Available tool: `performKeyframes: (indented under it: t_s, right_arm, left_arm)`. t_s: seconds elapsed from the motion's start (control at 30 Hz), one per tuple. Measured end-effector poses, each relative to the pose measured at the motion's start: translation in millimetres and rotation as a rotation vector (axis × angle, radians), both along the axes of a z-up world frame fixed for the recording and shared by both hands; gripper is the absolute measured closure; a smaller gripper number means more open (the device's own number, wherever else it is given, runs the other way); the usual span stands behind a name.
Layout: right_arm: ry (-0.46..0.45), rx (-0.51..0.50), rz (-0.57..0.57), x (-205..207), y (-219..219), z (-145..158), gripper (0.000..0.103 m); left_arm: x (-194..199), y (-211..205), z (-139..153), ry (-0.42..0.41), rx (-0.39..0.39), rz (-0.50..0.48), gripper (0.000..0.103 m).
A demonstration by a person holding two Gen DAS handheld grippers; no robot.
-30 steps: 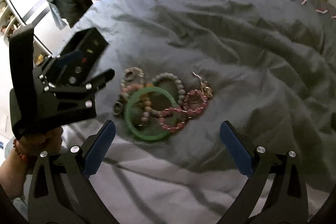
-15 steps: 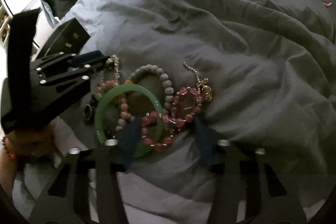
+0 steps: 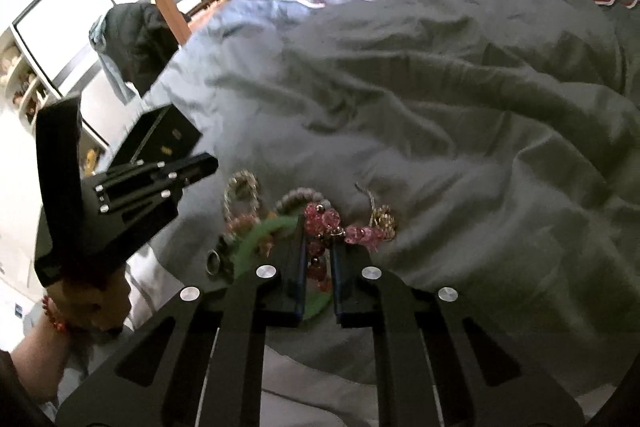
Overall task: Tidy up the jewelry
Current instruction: 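Grasp the gold beaded chain bracelet with the left gripper while the right gripper hovers over the pile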
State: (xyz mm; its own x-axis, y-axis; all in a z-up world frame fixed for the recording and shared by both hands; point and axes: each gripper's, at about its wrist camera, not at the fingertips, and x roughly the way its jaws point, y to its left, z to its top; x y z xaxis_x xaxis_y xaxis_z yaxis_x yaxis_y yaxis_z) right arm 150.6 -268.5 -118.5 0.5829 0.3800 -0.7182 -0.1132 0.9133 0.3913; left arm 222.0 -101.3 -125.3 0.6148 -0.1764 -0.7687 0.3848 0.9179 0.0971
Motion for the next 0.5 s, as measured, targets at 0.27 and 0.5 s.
performKeyframes:
  t_s: [0.27, 0.5]
  right_arm:
    - [-0.015, 0.021, -0.002, 0, -5, 4, 0.092]
    - [0.005, 0.007, 0.027, 0, 1, -2, 0.092]
  left_arm:
    - [-3, 0, 9, 0.003, -0.038, -0.031, 0.100]
    - [3, -20, -24, 0.025, 0.067, -0.054, 0.072]
